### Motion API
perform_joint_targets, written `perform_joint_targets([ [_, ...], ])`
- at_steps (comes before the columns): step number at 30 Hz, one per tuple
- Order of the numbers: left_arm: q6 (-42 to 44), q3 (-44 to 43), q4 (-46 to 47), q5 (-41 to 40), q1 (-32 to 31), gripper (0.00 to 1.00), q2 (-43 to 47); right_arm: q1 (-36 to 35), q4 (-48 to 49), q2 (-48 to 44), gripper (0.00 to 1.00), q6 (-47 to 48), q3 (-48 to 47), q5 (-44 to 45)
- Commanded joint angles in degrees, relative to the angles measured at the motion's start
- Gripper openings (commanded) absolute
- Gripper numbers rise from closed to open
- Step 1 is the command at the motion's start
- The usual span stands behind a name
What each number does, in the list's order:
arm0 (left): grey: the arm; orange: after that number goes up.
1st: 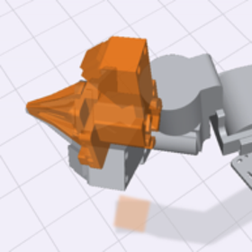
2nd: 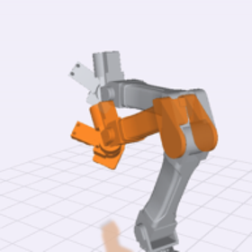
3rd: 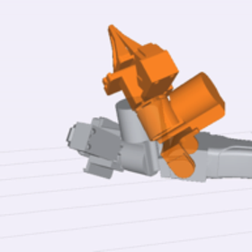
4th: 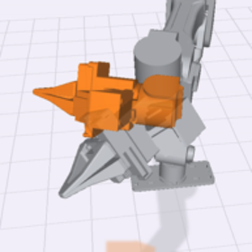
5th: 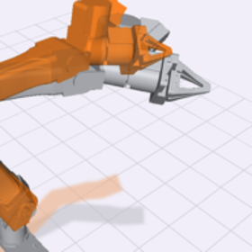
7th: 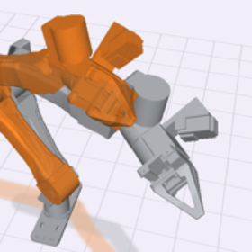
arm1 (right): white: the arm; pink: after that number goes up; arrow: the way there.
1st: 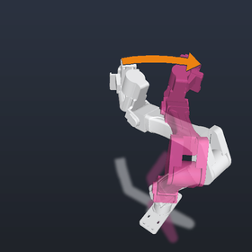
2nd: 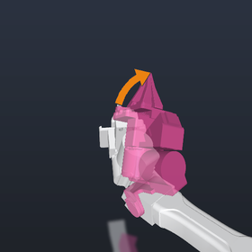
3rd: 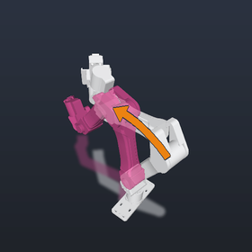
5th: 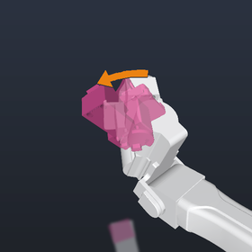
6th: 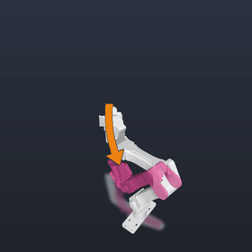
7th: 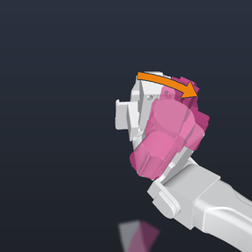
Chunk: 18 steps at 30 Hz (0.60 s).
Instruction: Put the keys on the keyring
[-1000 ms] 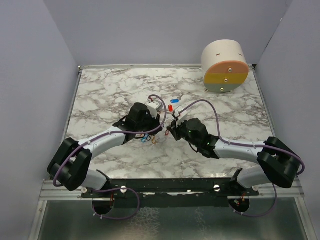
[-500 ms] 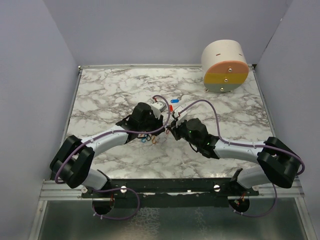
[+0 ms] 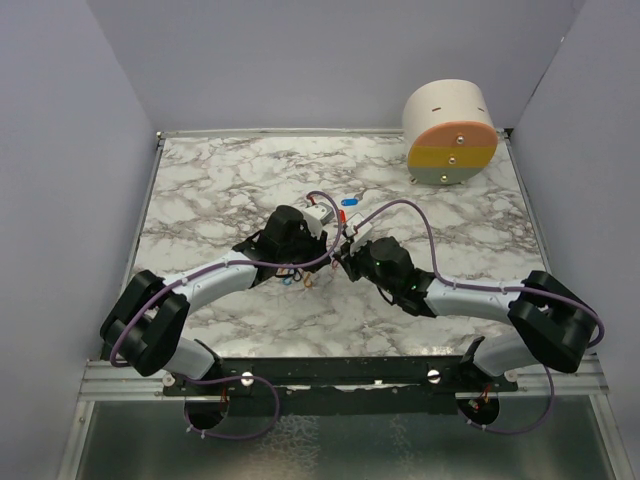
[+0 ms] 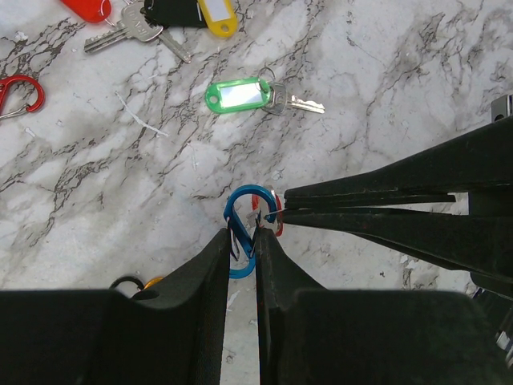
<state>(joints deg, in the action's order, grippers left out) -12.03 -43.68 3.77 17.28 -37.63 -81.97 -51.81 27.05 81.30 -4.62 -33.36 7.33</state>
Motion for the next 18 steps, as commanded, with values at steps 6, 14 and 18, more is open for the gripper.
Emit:
perform_joint_targets([
  [6,1.04,-1.84,-0.38,1.22,-0.56,0.0,0.14,-0.48,2.72,0.28,0.01,1.29,-0.8,2.08],
  [14,1.4,-1.96,-0.88,1.5,-0.68,0.0,0.34,-0.48,4.03,0.4,0.01,2.43,-0.3,3.92],
  [18,1.49,-1.93,-1.01,1.64,-0.69,0.0,0.35,-0.48,4.97,0.18,0.01,2.75,0.22,4.43],
])
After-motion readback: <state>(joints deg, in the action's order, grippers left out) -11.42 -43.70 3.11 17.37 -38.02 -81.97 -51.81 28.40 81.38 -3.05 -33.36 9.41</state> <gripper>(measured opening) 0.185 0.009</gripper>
